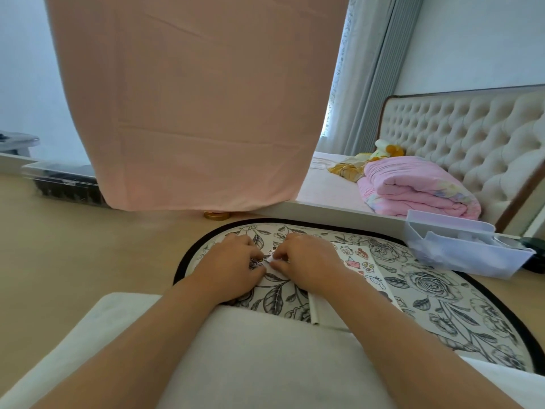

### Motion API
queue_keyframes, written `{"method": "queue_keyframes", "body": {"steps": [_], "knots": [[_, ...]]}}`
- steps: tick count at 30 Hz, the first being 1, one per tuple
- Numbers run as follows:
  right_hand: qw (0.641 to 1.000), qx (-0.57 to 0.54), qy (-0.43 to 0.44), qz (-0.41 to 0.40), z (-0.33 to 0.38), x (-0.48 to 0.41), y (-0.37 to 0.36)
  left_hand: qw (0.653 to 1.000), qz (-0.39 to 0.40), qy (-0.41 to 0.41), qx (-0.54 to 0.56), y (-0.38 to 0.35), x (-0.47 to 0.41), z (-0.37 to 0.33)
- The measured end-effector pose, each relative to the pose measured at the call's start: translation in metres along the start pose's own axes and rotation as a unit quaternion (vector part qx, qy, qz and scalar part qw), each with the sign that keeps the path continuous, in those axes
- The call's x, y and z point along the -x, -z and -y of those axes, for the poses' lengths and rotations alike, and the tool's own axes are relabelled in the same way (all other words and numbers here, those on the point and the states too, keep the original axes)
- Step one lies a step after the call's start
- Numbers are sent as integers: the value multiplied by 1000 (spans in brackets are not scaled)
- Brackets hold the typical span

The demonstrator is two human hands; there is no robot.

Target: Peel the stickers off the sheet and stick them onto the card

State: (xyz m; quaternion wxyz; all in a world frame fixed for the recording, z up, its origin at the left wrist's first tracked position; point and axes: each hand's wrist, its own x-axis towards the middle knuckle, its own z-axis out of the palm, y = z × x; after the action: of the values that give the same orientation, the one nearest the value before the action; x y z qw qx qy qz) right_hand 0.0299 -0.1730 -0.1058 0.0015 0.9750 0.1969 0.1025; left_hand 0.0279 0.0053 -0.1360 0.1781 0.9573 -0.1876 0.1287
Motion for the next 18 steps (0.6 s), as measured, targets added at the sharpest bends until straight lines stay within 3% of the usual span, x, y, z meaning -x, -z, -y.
{"method": "queue_keyframes", "body": {"steps": [5, 8, 10, 13, 15, 18], "knots": [[998, -1, 0, -65, -2, 6, -2, 1000, 4, 7, 19, 1, 1, 0], [990, -85, -57, -100, -5, 10, -3, 999, -2, 9, 33, 2, 3, -3], [958, -238, -106, -119, -7, 13, 2, 996, -18, 15, 83, 2, 3, -8], [855, -484, -151, -105, -5, 19, 15, 964, -68, 59, 252, 3, 3, -19], [810, -557, -165, -77, -4, 23, 21, 921, -93, 95, 367, 5, 3, -28], [798, -576, -168, -46, -4, 24, 21, 879, -116, 127, 445, 9, 6, -38]]}}
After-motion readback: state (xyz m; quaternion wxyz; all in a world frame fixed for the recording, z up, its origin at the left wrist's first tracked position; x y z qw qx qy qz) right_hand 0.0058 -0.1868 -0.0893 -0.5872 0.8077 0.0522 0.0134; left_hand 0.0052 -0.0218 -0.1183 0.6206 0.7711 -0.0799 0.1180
